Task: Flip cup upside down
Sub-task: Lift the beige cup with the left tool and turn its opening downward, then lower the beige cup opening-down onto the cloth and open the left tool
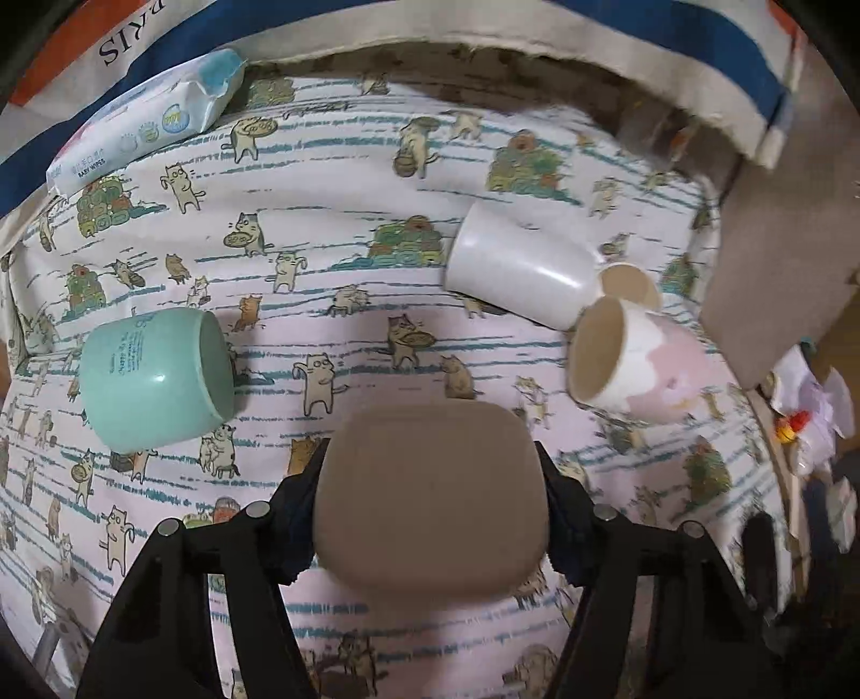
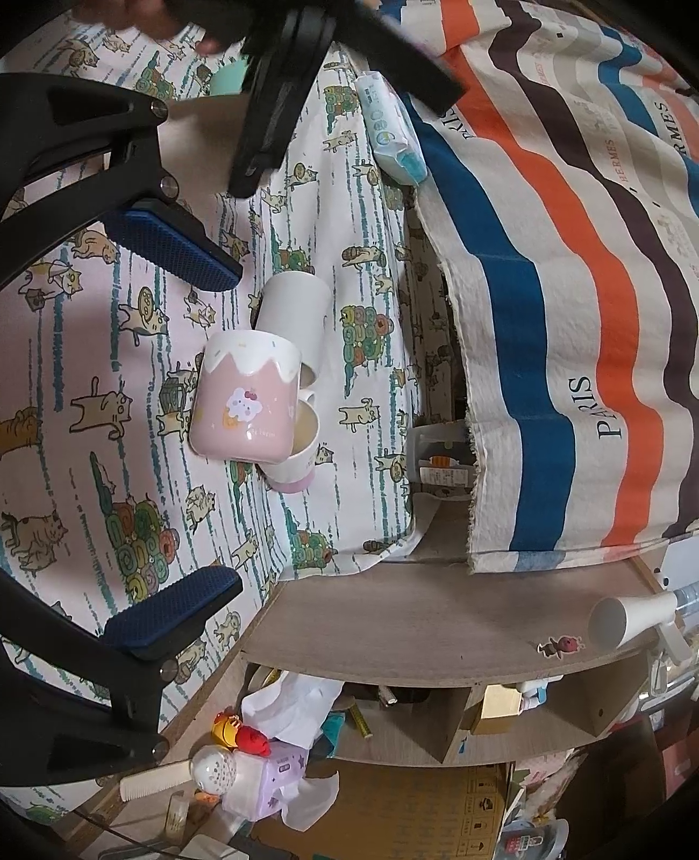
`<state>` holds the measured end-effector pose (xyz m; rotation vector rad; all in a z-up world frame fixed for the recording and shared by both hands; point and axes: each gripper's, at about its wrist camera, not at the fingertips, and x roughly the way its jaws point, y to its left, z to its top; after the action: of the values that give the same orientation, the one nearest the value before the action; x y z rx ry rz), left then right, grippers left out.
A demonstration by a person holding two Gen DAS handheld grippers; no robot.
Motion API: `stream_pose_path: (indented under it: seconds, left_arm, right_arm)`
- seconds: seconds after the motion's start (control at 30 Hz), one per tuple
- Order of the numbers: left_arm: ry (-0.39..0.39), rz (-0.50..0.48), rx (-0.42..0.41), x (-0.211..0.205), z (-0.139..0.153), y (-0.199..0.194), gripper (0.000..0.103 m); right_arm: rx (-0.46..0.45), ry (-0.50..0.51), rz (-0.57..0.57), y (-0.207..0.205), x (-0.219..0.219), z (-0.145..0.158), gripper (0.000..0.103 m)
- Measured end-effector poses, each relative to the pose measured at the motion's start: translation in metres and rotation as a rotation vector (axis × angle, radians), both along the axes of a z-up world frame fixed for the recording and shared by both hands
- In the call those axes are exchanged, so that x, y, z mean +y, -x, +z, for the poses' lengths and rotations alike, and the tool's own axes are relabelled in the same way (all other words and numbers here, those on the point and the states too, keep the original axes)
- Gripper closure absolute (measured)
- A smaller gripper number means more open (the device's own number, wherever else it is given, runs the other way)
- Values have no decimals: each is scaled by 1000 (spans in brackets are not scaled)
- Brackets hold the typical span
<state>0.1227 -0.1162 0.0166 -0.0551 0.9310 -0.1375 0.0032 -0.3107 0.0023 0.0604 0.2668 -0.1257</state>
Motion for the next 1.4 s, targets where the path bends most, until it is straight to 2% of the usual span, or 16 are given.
stream_pose_path:
  seconds: [0.13,0.5,0.8,0.87,0.93,1.1,1.13,1.23,1.3,1.4]
  left_arm:
    - [-66,-30,-37,-6,0,13,37]
    - [-72,-39,-56,-2,1,18,37]
    - [-108,-47,-14,-2,-5,10,37]
    - [-117,-45,-30,-2,-6,7,37]
    - [-125,-68,-49,-4,-6,5,32]
    - [-124,-81,-179,0,2,11,20]
    - [-114,-82,-205,2,5,14,16]
    - [-52,-84,-288,13,16,24,14]
    - [-25,-84,-356,20,25,34,14]
    - [-20,-61,-501,31,37,57,2]
  right_arm:
    - [0,0,-1,0,0,0,0]
    - [2,-1,0,0,0,0,0]
    - [2,-1,1,0,-1,0,0]
    - [1,-1,1,-1,-1,0,0]
    - [2,-1,2,-1,-1,0,0]
    - [1,-2,1,-1,0,0,0]
    - [1,-1,1,-1,-1,0,0]
    - [2,-1,1,-1,0,0,0]
    - [2,-1,0,-1,0,0,0]
    - [2,-1,0,-1,0,0,0]
